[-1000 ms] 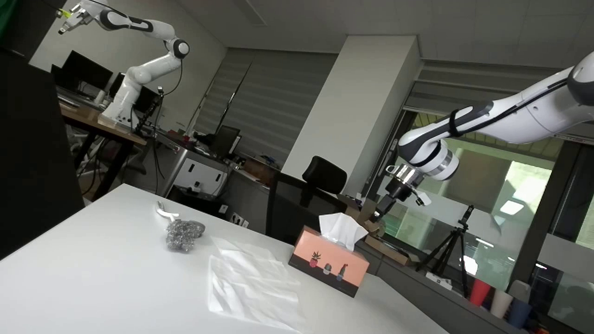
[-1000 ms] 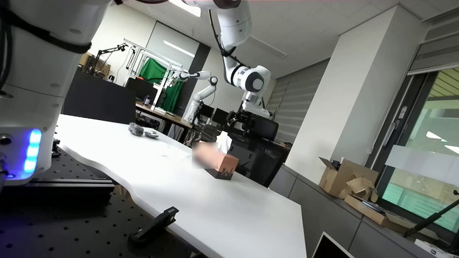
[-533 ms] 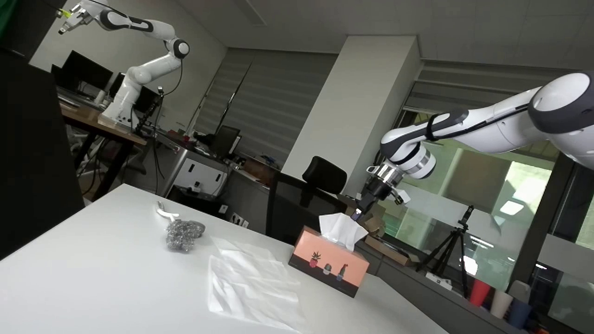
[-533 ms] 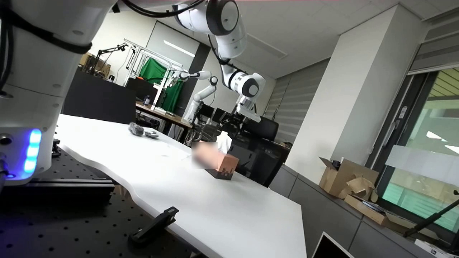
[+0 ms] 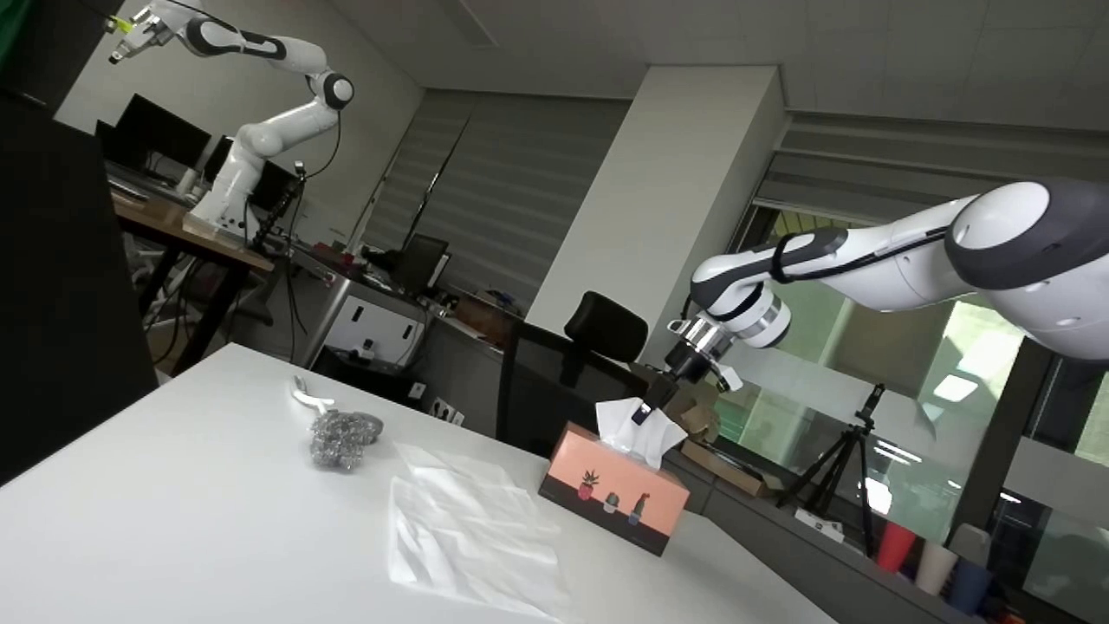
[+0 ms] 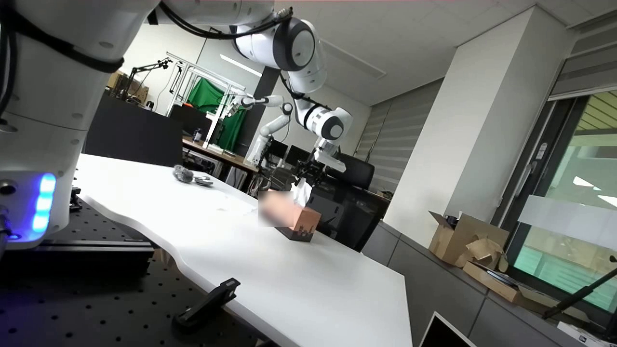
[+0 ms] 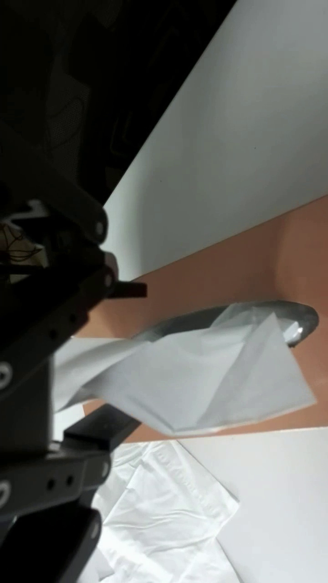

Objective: Remove two tissues from the box and put them on the table

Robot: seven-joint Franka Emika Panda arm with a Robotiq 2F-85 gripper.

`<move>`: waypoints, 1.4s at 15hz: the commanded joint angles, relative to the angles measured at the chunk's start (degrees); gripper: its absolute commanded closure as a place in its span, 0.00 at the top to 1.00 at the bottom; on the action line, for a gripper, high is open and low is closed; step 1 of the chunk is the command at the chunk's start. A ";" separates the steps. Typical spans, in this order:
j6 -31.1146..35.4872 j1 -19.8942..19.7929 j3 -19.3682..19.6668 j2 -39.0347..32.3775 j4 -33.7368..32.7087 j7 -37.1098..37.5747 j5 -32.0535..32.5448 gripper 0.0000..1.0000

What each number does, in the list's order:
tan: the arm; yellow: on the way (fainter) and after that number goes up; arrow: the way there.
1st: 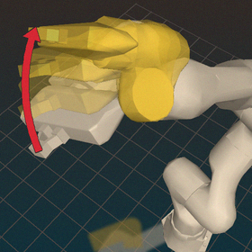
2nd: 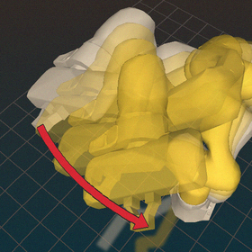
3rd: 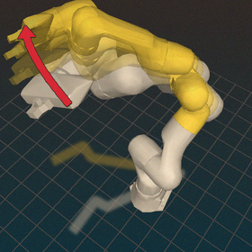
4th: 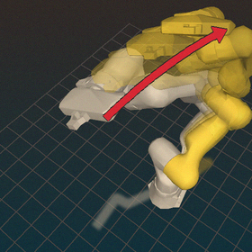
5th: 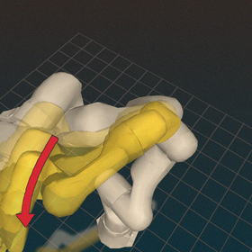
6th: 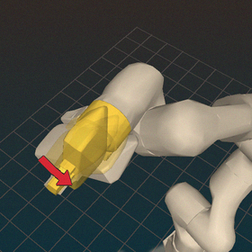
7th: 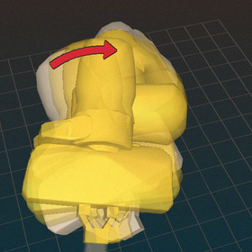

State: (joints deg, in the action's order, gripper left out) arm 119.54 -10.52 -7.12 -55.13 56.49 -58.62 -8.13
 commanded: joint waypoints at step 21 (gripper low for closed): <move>-2.78 9.99 3.80 20.71 10.57 21.78 5.51 0.00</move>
State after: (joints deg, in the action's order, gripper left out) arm 115.49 -2.56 -4.58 -43.19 57.35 -39.27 -4.99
